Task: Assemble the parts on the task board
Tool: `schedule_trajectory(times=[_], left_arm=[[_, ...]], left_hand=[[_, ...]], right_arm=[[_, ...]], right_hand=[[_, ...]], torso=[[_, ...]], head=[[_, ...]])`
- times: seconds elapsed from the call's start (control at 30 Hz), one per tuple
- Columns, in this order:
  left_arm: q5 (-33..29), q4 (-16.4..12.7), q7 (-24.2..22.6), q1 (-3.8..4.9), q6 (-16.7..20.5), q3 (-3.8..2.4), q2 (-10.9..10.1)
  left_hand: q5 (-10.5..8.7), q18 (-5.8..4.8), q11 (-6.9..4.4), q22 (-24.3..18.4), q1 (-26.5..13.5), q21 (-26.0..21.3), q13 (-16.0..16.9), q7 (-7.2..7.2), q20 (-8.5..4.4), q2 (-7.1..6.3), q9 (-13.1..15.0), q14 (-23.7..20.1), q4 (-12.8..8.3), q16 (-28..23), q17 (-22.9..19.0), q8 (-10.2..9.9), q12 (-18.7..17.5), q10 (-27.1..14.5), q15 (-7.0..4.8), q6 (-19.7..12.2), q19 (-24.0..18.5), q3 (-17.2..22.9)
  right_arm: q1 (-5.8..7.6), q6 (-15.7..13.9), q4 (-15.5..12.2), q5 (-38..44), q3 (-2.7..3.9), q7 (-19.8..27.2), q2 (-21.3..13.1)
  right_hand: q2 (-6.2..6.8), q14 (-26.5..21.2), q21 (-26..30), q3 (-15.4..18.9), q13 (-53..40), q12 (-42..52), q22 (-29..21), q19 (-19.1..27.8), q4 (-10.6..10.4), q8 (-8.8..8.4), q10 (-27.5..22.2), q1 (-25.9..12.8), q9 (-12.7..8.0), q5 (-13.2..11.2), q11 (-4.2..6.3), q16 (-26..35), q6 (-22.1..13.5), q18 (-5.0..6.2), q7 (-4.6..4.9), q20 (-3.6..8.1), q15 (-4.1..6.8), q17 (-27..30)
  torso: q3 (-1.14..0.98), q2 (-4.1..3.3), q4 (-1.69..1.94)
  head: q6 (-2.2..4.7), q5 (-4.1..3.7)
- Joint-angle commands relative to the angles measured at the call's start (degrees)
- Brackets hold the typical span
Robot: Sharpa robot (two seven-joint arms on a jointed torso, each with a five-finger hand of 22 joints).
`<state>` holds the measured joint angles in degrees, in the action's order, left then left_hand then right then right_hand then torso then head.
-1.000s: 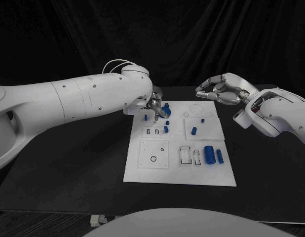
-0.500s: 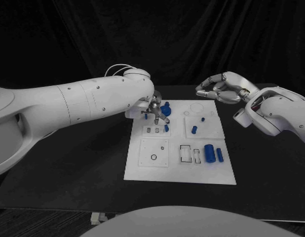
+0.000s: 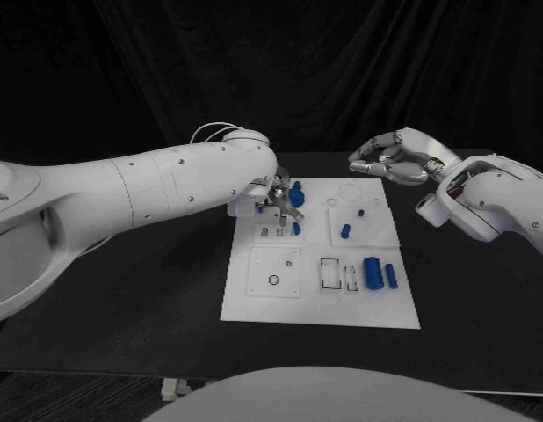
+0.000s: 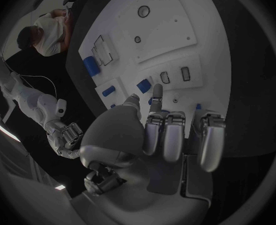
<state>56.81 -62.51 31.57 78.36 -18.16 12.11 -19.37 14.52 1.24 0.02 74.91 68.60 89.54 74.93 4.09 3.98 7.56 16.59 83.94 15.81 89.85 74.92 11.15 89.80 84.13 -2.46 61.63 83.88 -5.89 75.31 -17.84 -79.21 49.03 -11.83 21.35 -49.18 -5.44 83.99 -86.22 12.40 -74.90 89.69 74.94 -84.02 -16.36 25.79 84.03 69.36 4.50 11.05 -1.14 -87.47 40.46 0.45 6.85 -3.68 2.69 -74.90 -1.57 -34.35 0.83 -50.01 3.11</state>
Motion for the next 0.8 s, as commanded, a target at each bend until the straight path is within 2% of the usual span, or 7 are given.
schedule_trajectory(times=[0.03, 0.33, 0.47, 0.8], left_arm=[[-0.9, 0.2, -2.1, -0.15, 2.1, -0.07, 0.3], [-0.9, 1.0, -2.4, -0.28, 1.8, -0.07, 1.0], [-0.9, 1.4, -2.2, -0.39, 1.9, -0.07, 1.4], [-0.9, 2.9, -1.1, -0.76, 0.5, -0.07, 2.3]], left_hand=[[0.49, -0.82, 0.24, 13.6, 0.4, -0.2, 15.1, 0.28, -0.11, -0.08, -0.1, 6.1, -0.1, 0.1, 15.1, -0.3, 0.2, 5.9, -0.09, -0.3, 4.9, 0.5], [0.69, -0.70, 0.24, 13.2, 0.5, -0.4, 15.1, 0.27, -0.07, -0.19, -0.1, 6.1, -0.2, 0.1, 15.1, -0.4, 0.2, 5.9, -0.07, 0.0, 4.5, 0.7], [0.55, -0.74, 0.19, 13.3, 0.6, -0.4, 15.1, 0.19, -0.07, -0.26, -0.1, 6.1, -0.2, 0.1, 15.1, -0.5, 0.2, 5.9, -0.10, 0.3, 4.6, 1.0], [0.44, -0.72, 0.07, 13.2, 0.9, -0.4, 15.1, 0.04, -0.12, -0.42, 0.0, 6.1, -0.4, 0.1, 15.1, -0.5, 0.2, 5.9, -0.19, 0.9, 4.6, 1.3]], right_arm=[[-0.14, 0.7, 0.1, 0.2, 0.05, -1.0, 0.1], [-0.15, 1.2, 0.3, 0.2, 0.05, -1.3, 0.2], [-0.17, 1.4, 0.3, 0.2, 0.05, -1.4, 0.2], [-0.20, 1.6, 0.3, 0.2, 0.05, -1.6, 0.2]], right_hand=[[-0.31, 4.4, 0.2, 0.3, -14.7, 0.1, 13.5, -3.4, -0.1, -0.12, 5.7, 0.3, -0.1, 0.2, -0.38, -0.1, -0.1, 0.73, 0.05, -0.49, -0.55, -9.8], [-0.32, 4.4, 0.3, 0.3, -14.7, 0.1, 13.5, -3.3, -0.1, -0.13, 5.7, 0.3, -0.1, 0.2, -0.39, 0.0, -0.1, 0.76, 0.05, -0.49, -0.55, -9.7], [-0.33, 4.4, 0.4, 0.4, -14.6, 0.1, 13.4, -3.3, -0.1, -0.13, 5.7, 0.3, -0.1, 0.2, -0.39, 0.0, -0.1, 0.79, 0.06, -0.50, -0.56, -9.7], [-0.33, 4.4, 0.4, 0.4, -14.6, 0.1, 13.4, -3.3, -0.1, -0.13, 5.7, 0.3, -0.1, 0.2, -0.39, 0.0, -0.1, 0.79, 0.06, -0.50, -0.56, -9.7]], torso=[[0.03, 0.06, -0.01], [0.02, 0.11, -0.01], [0.01, 0.16, 0.02], [0.02, 0.24, 0.03]], head=[[0.01, -0.09], [0.01, 0.25], [0.01, -0.02], [0.01, -0.11]])
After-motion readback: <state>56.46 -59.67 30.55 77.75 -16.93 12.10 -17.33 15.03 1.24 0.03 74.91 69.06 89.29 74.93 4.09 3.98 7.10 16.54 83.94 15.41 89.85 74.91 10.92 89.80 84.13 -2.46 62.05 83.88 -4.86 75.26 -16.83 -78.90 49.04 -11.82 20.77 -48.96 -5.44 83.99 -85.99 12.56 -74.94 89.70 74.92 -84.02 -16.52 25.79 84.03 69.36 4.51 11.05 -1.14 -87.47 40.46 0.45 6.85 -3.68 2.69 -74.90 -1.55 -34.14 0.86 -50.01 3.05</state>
